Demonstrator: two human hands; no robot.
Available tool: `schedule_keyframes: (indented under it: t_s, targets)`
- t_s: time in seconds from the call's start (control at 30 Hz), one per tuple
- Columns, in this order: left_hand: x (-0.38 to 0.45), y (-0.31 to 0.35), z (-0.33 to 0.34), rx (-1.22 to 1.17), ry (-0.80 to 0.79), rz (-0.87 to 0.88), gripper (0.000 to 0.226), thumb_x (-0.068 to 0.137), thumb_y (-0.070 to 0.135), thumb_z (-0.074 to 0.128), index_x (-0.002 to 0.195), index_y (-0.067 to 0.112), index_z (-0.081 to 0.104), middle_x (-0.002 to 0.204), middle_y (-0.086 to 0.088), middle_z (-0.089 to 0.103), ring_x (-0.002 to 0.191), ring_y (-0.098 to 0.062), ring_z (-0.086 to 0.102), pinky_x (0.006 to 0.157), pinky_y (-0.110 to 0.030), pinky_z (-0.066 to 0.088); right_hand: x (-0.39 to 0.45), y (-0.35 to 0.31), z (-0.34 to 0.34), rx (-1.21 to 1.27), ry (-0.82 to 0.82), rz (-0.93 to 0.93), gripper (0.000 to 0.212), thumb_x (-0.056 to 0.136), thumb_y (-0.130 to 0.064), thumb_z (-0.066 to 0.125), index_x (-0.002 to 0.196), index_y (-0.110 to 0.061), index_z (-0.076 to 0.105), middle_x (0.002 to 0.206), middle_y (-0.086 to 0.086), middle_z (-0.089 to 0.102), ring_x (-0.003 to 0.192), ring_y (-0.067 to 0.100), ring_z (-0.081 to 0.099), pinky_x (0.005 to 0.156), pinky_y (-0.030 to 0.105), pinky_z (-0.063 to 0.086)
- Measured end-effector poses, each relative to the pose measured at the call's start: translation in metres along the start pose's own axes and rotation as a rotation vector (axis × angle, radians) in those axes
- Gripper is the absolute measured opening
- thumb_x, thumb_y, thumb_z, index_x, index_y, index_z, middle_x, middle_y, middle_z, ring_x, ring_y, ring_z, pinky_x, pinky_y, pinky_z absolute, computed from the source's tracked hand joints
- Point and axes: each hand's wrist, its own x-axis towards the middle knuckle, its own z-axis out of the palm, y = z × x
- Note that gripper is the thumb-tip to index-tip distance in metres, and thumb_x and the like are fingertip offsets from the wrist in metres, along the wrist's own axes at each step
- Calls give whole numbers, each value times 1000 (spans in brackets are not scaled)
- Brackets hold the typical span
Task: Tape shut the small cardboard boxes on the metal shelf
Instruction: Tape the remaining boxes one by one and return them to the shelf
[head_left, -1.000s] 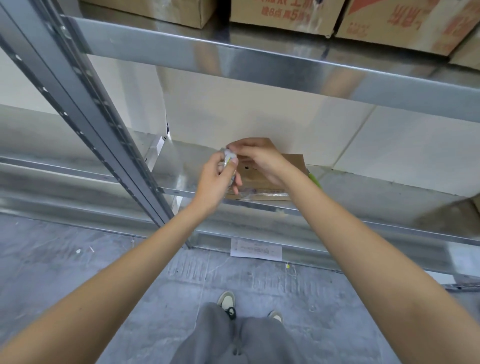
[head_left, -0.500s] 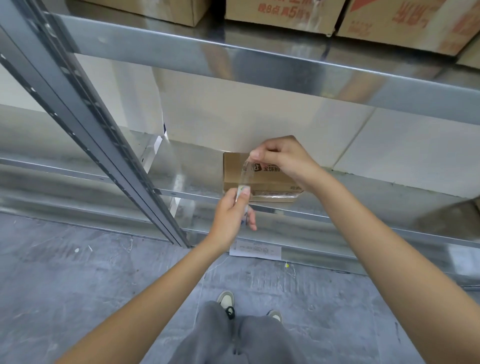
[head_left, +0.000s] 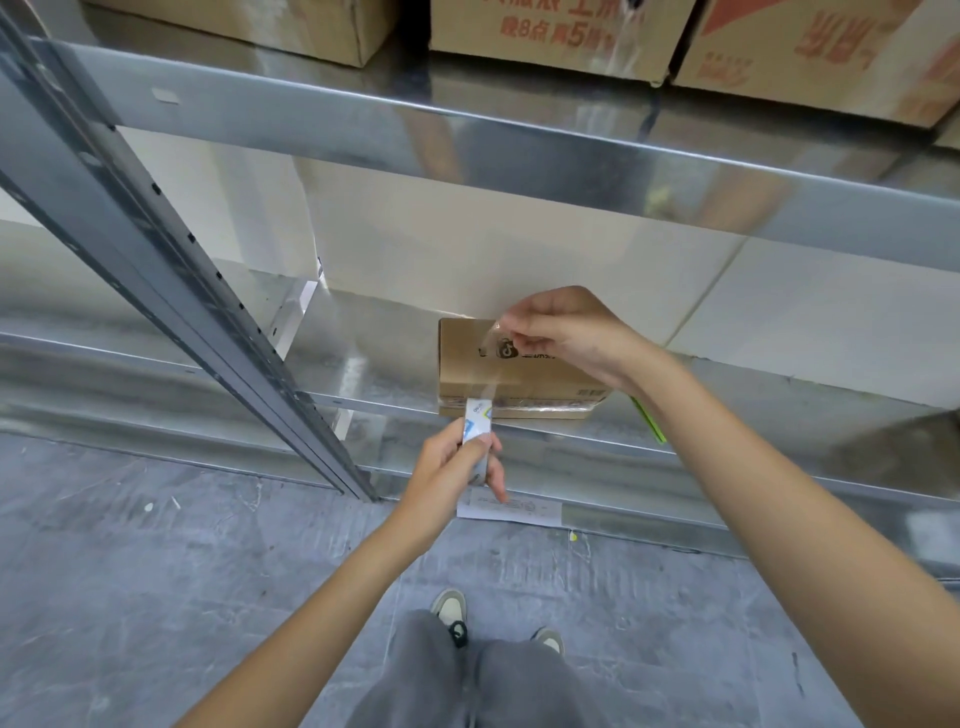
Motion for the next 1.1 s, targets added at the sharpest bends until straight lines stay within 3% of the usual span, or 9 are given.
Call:
schedule_keyframes:
  t_s: [0.13,0.3,0.4,0.5,0.6,0.7,0.9,1.0,1.1]
  targets:
    - [12,6,2,-14,-19,-63,23,104,16,37,91,2,50,55,-13,60,53,-24,58,71,-24,52,8,-2,-1,-109,98,-61,8,87,-11,67,89,-5,73,94,15,71,87,15,64,92,30,53]
    - [29,5,5,-75,21,-237,29,105,29,38,90,6,50,53,-8,61,43,-19,56,52,-18,48,24,-9,-7,-93,110,-157,13,88,-6,64,84,-14,74,81,-8,74,81,3,66,77,17,51]
    - [32,-4,9,-93,81,-232,38,103,39,39,87,7,52,53,-8,62,44,-18,57,61,-23,51,40,-1,-4,-159,146,-173,10,88,-10,65,86,-14,74,86,-6,73,86,6,66,80,14,50]
    - [31,-13,14,-206,98,-159,32,96,36,42,84,8,54,48,-7,56,46,-21,54,77,-39,49,58,12,-3,-205,186,-174,9,87,-13,68,91,-9,74,95,3,73,97,12,65,88,19,48]
    - [33,-16,16,-232,165,-102,25,82,27,39,80,7,54,45,-7,54,48,-23,56,74,-32,52,72,23,-5,-213,228,-174,9,88,-14,67,91,-10,75,92,-1,73,93,7,65,85,14,45]
    - [30,-18,23,-166,167,-78,29,87,30,38,79,8,55,51,-6,59,63,-25,67,80,-17,48,86,33,-6,-194,293,-156,12,87,-16,68,92,-9,76,91,-2,74,92,3,66,85,12,45]
    - [25,-17,28,-171,291,-54,34,103,26,38,79,8,54,46,-8,50,48,-23,50,66,-28,47,101,48,-1,-333,255,-111,12,86,-17,68,89,-8,77,90,0,74,83,-4,61,72,-1,39]
    - [29,-14,26,-140,314,-82,34,105,20,35,79,8,54,43,-5,48,44,-20,47,67,-32,44,104,54,2,-354,303,-95,12,86,-18,68,87,-11,77,84,-6,72,78,-5,60,72,6,42]
    - [32,-14,25,-121,312,-87,34,104,20,35,79,7,54,42,-4,48,42,-18,47,61,-21,45,106,58,7,-449,317,-62,15,88,-19,66,89,-10,77,90,-2,73,85,6,63,81,23,48]
